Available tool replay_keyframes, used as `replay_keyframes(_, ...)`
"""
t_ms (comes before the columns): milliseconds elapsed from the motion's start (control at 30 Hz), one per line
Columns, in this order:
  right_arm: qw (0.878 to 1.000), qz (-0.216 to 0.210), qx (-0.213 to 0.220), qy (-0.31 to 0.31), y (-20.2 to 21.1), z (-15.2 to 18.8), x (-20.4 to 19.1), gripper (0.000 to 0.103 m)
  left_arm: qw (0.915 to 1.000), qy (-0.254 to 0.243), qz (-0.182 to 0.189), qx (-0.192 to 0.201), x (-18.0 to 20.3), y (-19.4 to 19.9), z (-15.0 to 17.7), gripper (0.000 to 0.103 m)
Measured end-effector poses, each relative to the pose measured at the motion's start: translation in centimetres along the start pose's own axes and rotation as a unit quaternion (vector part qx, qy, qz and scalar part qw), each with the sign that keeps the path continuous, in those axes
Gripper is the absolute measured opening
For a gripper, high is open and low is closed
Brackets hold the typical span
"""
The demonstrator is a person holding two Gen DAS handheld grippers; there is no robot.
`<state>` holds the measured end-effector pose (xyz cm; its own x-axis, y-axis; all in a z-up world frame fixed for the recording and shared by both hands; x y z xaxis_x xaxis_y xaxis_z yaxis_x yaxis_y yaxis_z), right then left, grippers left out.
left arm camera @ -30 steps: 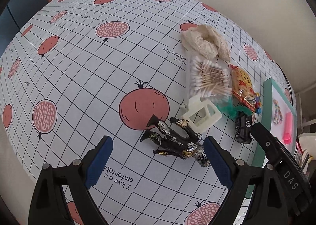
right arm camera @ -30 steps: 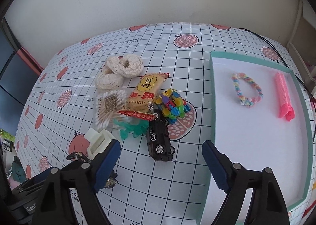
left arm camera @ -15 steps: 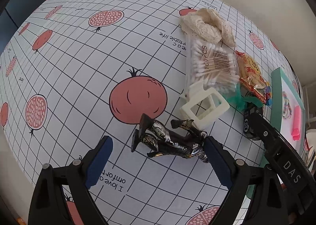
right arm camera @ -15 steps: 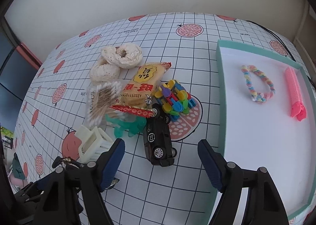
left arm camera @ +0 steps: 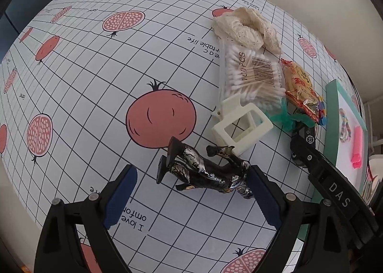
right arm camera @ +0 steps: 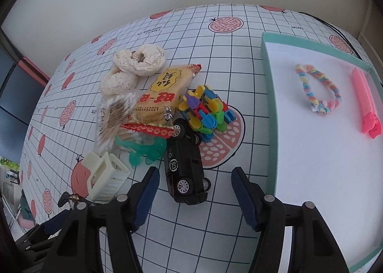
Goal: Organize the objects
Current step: 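Grasp the black motorcycle figure with the left tool while the right tool grasps the black toy car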
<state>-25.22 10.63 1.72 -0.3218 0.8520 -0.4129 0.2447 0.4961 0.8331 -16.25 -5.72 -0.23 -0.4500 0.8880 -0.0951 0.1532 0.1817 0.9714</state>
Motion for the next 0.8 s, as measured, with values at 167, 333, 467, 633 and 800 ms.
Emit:
replay_keyframes(167, 1.0, 0.002, 0.004, 0.0, -0.01, -0.07, 0.06, 0.06, 1.0, -0.004, 0.007, -0.002, 0.16, -0.74, -0.15, 0.093)
replay_keyframes(333, 1.0, -0.002, 0.007, -0.004, 0.14, -0.15, 0.32, 0.056, 0.9998, -0.002, 0.021, -0.004, 0.4, -0.75, -0.22, 0.087)
replay_keyframes(467, 1.0, -0.005, 0.008, -0.005, 0.09, -0.21, 0.33, 0.052, 0.999, -0.002, 0.044, -0.006, 0.79, -0.7, -0.27, 0.076)
replay_keyframes(633, 1.0, -0.008, 0.01, -0.009, 0.12, -0.15, 0.39, 0.05, 0.9986, 0.004, 0.053, -0.004, 0.59, -0.82, -0.24, 0.076)
replay_keyframes(800, 1.0, -0.006, 0.01, -0.008, 0.52, 0.12, 0.63, 0.044, 0.9984, 0.007, 0.056, -0.005, 0.9, -0.89, -0.24, 0.076)
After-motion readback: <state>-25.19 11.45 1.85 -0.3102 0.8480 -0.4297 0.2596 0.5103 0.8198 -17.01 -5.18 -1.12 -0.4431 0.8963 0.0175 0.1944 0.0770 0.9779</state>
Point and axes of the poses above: each gripper's, at about its wrist camera, not at the fingertips, and y roughly against the way its jaws point, x to its right, z to its underside, the point moved 5 cm from there along -y, roughly the way its jaws point, and after that the axes turned 13 degrees about -z, right-handed, at the moved point
